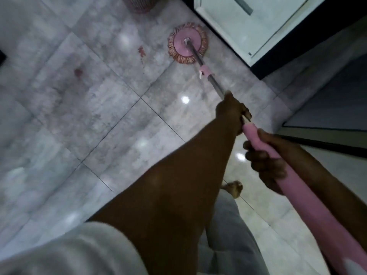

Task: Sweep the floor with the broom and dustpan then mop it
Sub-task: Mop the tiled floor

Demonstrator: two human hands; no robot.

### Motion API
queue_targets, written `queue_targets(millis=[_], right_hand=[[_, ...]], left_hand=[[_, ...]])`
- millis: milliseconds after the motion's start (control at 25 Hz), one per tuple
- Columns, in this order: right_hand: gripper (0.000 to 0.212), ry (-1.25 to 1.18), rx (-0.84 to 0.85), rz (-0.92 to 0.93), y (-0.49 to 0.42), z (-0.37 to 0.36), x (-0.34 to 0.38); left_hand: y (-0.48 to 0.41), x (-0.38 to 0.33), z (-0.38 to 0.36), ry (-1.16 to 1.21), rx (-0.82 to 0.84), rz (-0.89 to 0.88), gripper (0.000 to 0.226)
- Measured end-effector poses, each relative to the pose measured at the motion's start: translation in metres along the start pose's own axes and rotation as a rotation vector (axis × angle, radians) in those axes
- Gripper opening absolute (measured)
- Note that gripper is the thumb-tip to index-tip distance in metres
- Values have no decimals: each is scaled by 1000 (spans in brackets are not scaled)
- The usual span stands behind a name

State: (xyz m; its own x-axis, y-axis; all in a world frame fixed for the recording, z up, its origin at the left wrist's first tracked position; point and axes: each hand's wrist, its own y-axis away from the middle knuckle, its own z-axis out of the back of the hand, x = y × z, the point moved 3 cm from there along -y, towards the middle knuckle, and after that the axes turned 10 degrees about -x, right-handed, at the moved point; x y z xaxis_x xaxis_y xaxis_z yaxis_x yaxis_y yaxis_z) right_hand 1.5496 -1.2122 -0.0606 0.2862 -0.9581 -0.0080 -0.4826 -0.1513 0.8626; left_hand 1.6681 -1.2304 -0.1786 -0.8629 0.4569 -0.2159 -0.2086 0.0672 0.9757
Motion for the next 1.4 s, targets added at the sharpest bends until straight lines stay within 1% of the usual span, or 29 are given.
queue_targets(millis=[40,80,160,280,360,480,560,640,720,840,920,1040,1200,1280,1400], right_hand=[[32,-32,6,-27,-18,-7,11],[31,-19,-16,-47,-35,-20,24],[29,44,-67,-44,-62,-51,50],[27,25,-34,-72,-86,-67,50],[28,20,-36,-89,-86,-65,39],[29,35,-37,-112,-76,-51,12],[32,113,-57,-111,-61,-35,-11],[34,185,-77,-126,-44,-20,-30],[34,183,-83,-181,-31,-13,-49],[34,173,-79,-229,-27,-11,-64],[34,174,-79,-228,-34,-13,-61],[34,247,-84,-223,-60,-36,-36],[31,260,-74,-195,-114,-105,7],[30,282,-75,-189,-144,-145,29],[29,324,-79,-180,-194,-207,61]], left_hand=[[-12,-26,7,29,-3,-41,56],[-20,-45,15,49,-2,-65,54],[-39,-80,29,116,-52,-103,52],[-55,-106,45,201,-55,-87,50],[-54,-95,53,188,-56,-101,49],[-45,-59,64,189,-55,-94,51],[-35,-25,73,212,-63,-73,52],[-16,4,79,289,-67,-45,47],[-3,26,89,353,-87,-20,45],[5,42,102,406,-98,32,48],[2,37,104,425,-84,49,48],[-16,0,111,464,-77,33,49],[-45,-89,139,508,-68,-6,51],[-58,-138,159,527,-105,-46,48],[-87,-203,194,570,-132,-64,36]])
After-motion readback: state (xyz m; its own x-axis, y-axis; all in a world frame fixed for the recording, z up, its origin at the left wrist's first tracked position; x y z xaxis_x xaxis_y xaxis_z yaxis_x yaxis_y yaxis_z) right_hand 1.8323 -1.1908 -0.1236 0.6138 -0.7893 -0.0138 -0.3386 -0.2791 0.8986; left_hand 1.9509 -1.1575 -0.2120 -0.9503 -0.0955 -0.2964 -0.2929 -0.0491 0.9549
